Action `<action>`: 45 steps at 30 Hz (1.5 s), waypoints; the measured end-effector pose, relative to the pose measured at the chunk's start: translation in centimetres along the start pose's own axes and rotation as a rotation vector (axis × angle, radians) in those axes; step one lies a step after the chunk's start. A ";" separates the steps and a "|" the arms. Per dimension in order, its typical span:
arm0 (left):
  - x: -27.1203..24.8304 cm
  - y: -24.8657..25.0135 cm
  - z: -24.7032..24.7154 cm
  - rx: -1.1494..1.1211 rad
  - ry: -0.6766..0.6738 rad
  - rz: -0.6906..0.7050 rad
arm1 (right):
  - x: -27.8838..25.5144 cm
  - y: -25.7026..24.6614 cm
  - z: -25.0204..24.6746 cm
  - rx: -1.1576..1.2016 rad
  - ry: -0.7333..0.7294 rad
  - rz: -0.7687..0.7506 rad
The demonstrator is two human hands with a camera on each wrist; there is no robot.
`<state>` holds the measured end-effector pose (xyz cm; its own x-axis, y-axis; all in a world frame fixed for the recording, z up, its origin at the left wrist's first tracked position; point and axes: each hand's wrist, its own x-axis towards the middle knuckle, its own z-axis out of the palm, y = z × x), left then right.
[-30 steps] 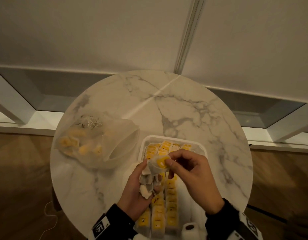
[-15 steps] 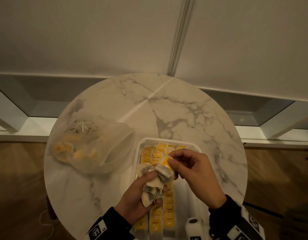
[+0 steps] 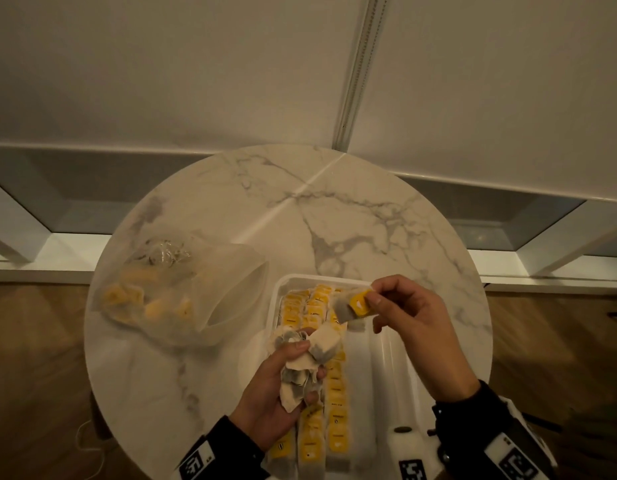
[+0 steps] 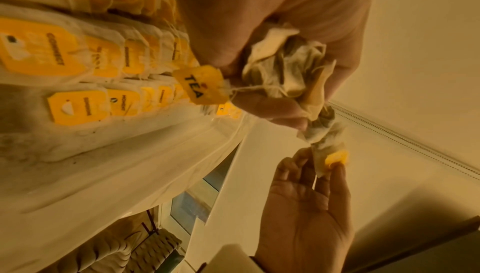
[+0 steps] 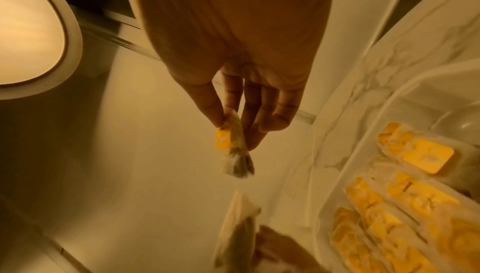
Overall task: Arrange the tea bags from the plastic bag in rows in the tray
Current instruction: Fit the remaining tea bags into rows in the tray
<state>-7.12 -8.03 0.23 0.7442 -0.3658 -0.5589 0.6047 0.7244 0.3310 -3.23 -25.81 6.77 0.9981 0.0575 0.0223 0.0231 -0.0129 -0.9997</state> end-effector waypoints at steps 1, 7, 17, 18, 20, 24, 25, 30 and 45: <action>0.0 0.0 -0.1 -0.005 0.006 0.004 | 0.3 -0.1 -0.4 -0.004 0.032 -0.019; -0.1 0.2 -0.7 -0.018 -0.017 0.029 | 2.0 0.3 -3.3 -0.184 0.029 -0.019; -0.4 1.5 -2.4 -0.093 -0.044 0.077 | 4.3 4.1 -5.7 -0.769 -0.183 0.093; -0.5 1.5 -2.4 -0.093 -0.049 0.084 | 4.6 4.6 -5.6 -0.826 -0.246 0.128; -0.6 1.6 -2.3 -0.082 -0.063 0.094 | 5.2 5.5 -5.2 -0.921 -0.345 0.189; -0.6 1.4 -2.4 -0.088 -0.062 0.099 | 6.3 6.7 -3.9 -0.961 -0.503 0.311; -0.6 1.4 -2.5 -0.098 -0.057 0.099 | 6.5 6.7 -3.5 -0.964 -0.538 0.338; -0.5 1.2 -2.7 -0.104 -0.043 0.095 | 7.8 7.3 -2.1 -1.132 -0.576 0.298; 0.1 1.2 -3.2 -0.057 -0.013 0.096 | 8.3 7.6 -1.2 -1.381 -0.429 0.234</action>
<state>-7.26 -5.28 -1.86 0.8015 -0.3004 -0.5171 0.5139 0.7881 0.3388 5.32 -26.63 -0.67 0.8991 0.2031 -0.3878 0.1483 -0.9748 -0.1667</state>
